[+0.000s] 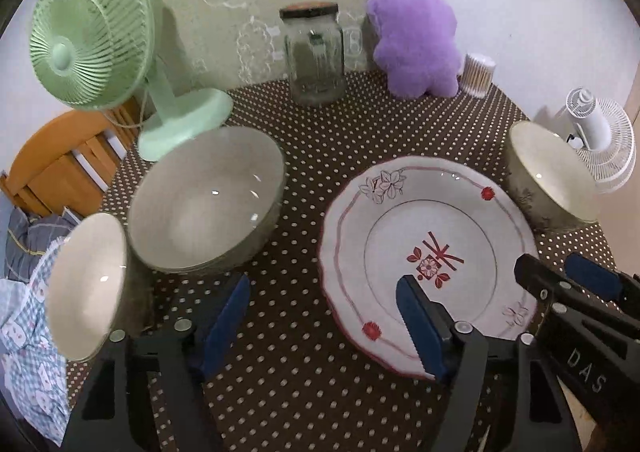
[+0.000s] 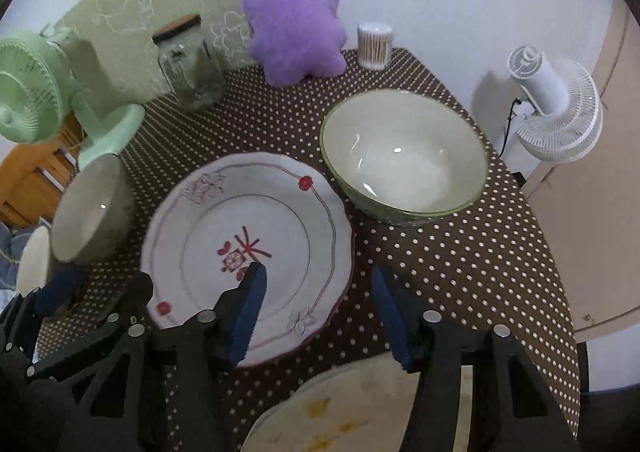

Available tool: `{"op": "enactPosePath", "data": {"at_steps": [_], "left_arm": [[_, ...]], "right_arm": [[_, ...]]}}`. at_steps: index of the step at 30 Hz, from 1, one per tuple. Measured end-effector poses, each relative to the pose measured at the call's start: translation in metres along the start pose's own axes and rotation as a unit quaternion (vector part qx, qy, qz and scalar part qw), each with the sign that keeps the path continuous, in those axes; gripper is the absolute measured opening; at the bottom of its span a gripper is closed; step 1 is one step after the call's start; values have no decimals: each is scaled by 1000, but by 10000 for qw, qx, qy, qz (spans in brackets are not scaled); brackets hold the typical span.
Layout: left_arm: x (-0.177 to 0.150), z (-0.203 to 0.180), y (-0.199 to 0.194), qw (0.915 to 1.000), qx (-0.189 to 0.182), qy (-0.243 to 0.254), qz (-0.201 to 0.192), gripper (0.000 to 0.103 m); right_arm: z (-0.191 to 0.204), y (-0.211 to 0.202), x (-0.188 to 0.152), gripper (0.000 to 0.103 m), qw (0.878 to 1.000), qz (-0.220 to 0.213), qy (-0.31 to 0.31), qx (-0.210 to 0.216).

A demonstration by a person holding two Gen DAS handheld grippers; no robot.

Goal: Organize plates and bowls

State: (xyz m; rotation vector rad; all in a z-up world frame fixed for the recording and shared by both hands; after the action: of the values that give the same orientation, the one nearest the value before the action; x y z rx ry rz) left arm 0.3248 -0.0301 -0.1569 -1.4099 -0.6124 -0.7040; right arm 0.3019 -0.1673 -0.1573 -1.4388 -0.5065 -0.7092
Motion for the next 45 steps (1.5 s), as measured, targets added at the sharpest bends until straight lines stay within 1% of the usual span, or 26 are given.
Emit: {"op": "enactPosePath", "data": {"at_steps": [3, 5, 7, 9, 10, 13, 15, 21, 30, 38, 45], "left_arm": [[-3, -3, 14, 10000, -31, 5, 85, 74], [-5, -7, 21, 9999, -82, -5, 141, 70], [-8, -12, 28, 9997, -122, 31, 204, 63], [-12, -16, 33, 9995, -131, 46, 289, 58], [-14, -17, 35, 9994, -132, 38, 312, 55], [-17, -17, 37, 9993, -172, -11, 322, 48], [-17, -17, 37, 9993, -209, -14, 294, 47], [-20, -15, 35, 9992, -182, 23, 352, 47], [-34, 1, 20, 9988, -21, 146, 472, 47], [-53, 26, 1, 9982, 141, -22, 590, 47], [-73, 50, -18, 9966, 309, -159, 746, 47]], "right_arm": [[-1, 14, -4, 57, 9999, 97, -34, 21], [-2, 22, -5, 57, 9999, 138, -35, 8], [-1, 30, -6, 52, 9998, 202, -61, -15], [0, 38, -7, 45, 9995, 301, -70, -31], [-1, 42, -8, 43, 9994, 345, -37, -20], [-1, 49, -8, 40, 9992, 376, -51, -83], [-3, 52, -8, 34, 9991, 393, -75, -146], [-3, 50, -8, 34, 9988, 454, -98, -184], [9, 38, -15, 34, 9986, 534, -6, 38], [16, 31, -23, 34, 9977, 642, -43, 189], [40, 12, -45, 34, 9960, 844, -43, 301]]}}
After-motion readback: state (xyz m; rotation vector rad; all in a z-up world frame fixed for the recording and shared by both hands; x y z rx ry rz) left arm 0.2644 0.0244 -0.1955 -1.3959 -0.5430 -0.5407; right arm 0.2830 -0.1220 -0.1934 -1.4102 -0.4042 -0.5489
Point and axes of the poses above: each gripper's, at about its wrist camera, not at the fingertips, and y roughly the way its jaws point, z to its left, x to its top, the point moved 6 cm from there along y, roughly the way its jaws point, and after that the axes turned 15 degrees about -z, right-handed, at the moved point
